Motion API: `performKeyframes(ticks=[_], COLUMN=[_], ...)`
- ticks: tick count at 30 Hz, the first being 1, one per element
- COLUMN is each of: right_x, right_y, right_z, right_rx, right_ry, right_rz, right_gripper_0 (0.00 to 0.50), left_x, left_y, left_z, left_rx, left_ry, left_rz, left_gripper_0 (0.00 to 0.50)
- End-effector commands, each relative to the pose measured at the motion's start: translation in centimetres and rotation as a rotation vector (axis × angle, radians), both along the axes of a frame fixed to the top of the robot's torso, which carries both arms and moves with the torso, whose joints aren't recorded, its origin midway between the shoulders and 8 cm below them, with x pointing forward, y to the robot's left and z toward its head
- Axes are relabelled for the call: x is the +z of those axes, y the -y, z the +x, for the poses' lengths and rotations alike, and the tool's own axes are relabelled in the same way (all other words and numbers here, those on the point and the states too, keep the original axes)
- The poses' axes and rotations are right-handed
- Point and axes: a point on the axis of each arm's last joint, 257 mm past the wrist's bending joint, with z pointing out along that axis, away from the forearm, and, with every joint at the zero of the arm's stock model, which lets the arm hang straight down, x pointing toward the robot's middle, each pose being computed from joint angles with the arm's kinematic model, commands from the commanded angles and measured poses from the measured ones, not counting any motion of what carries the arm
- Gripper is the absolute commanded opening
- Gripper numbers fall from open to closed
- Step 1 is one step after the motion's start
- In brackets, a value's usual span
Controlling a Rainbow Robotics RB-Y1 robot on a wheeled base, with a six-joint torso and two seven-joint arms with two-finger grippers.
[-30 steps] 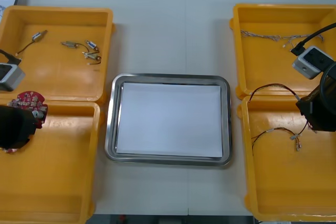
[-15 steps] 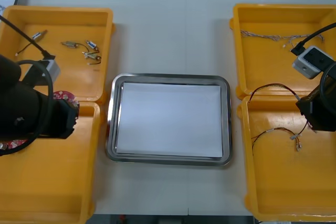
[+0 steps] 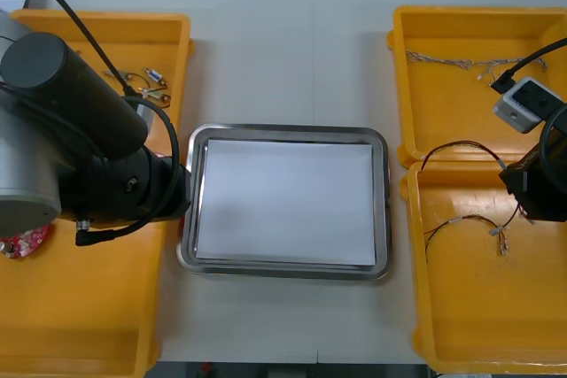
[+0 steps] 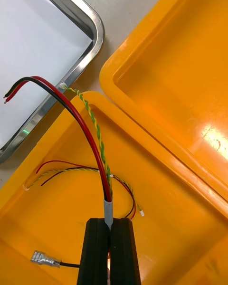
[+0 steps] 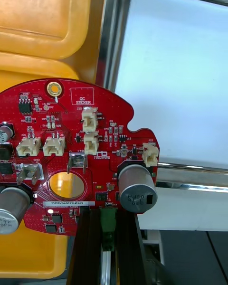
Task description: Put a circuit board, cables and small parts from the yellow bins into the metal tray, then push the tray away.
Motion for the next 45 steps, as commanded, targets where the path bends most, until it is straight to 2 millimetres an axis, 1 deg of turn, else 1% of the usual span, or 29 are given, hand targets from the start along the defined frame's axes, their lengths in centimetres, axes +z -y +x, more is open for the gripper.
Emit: performKeyframes(ticks=[1,7,9,17,22,24,29,31,33,35,40,45], right_x=[1.0,1.0,1.0,1.0,1.0,1.0,1.0,1.0,1.0,1.0,1.0,1.0], right_y=[0.4,0.4,0.4,0.4,0.4,0.4,0.4,0.4,0.4,0.4,0.4,0.4], right_z=[0.3,0.3,0.3,0.3,0.3,0.3,0.3,0.3,0.3,0.3,0.3,0.3], right_rx=[-0.029,-0.029,-0.029,-0.029,-0.029,-0.029,-0.029,-0.029,-0.029,-0.029,-0.029,-0.029], right_ry=[0.020,0.020,0.020,0.020,0.020,0.020,0.020,0.020,0.020,0.020,0.020,0.020], right_rz=[-0.015,-0.015,-0.015,-0.015,-0.015,-0.015,-0.015,-0.015,-0.015,-0.015,-0.015,-0.015], right_gripper_0=[0.000,0.000,0.000,0.000,0.000,0.000,0.000,0.000,0.000,0.000,0.000,0.000], left_x=[0.9,-0.2,-0.7,-3.0,-4.8,-5.0,-5.6,-6.2,-6.7,-7.2,-9.2,-10.4], left_y=[0.8,2.6,2.8,4.8,5.5,5.8,7.3,8.2,8.6,8.8,9.0,9.2], left_z=[1.4,1.6,1.6,1.9,2.8,3.1,3.2,3.0,2.8,2.7,2.9,3.0], left_rx=[-0.108,-0.106,-0.101,-0.105,-0.082,-0.079,-0.086,-0.096,-0.105,-0.116,-0.144,-0.162], left_ry=[0.049,0.064,0.069,0.082,0.094,0.096,0.076,0.053,0.042,0.041,0.027,0.006], left_rz=[0.047,0.044,0.049,0.064,0.089,0.089,0.075,0.068,0.069,0.081,0.121,0.142], left_gripper_0=[0.000,0.000,0.000,0.000,0.000,0.000,0.000,0.000,0.000,0.000,0.000,0.000])
